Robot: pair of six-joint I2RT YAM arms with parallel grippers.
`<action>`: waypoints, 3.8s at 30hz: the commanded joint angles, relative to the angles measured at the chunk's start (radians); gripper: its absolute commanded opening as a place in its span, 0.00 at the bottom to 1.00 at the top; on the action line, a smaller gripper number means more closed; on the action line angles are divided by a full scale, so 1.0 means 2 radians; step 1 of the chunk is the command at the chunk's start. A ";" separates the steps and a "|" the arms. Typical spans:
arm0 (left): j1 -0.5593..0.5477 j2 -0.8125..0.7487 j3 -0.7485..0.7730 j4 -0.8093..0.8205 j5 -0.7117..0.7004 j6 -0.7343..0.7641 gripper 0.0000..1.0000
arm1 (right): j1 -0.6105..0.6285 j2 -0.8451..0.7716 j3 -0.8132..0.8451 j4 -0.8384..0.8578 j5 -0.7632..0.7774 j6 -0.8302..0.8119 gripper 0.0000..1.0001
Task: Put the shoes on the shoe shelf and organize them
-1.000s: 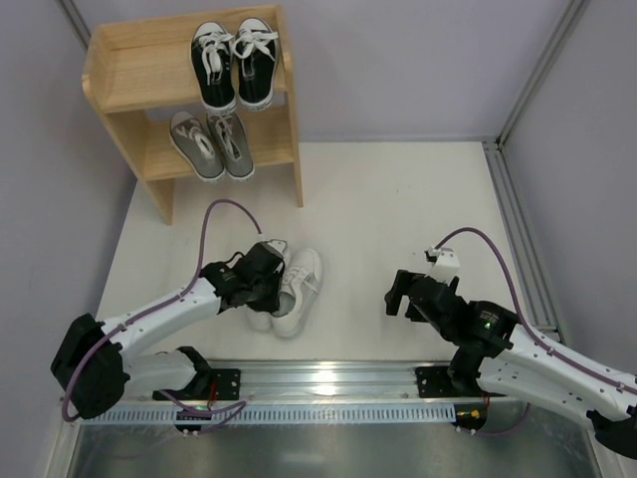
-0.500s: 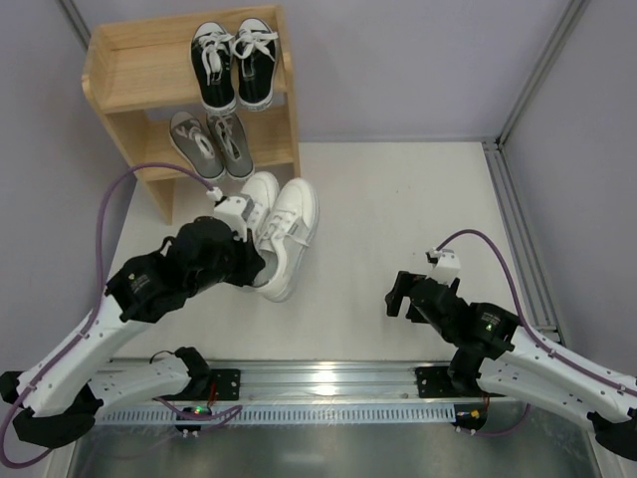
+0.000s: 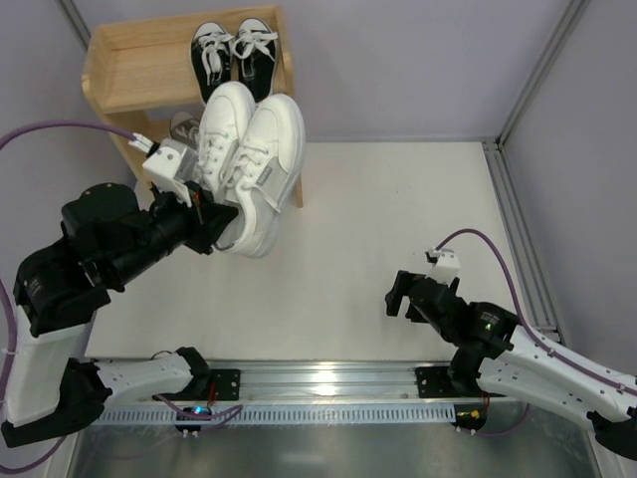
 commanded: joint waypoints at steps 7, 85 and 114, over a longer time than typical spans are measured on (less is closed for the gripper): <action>-0.001 0.076 0.203 0.084 -0.149 0.163 0.00 | 0.001 0.005 0.026 0.014 0.012 -0.016 0.97; 0.464 0.305 0.304 0.171 0.130 0.081 0.00 | 0.001 -0.110 0.016 0.062 -0.057 -0.134 0.97; 0.463 0.284 0.349 0.167 0.077 0.059 0.54 | 0.000 -0.112 0.018 0.063 -0.063 -0.138 0.97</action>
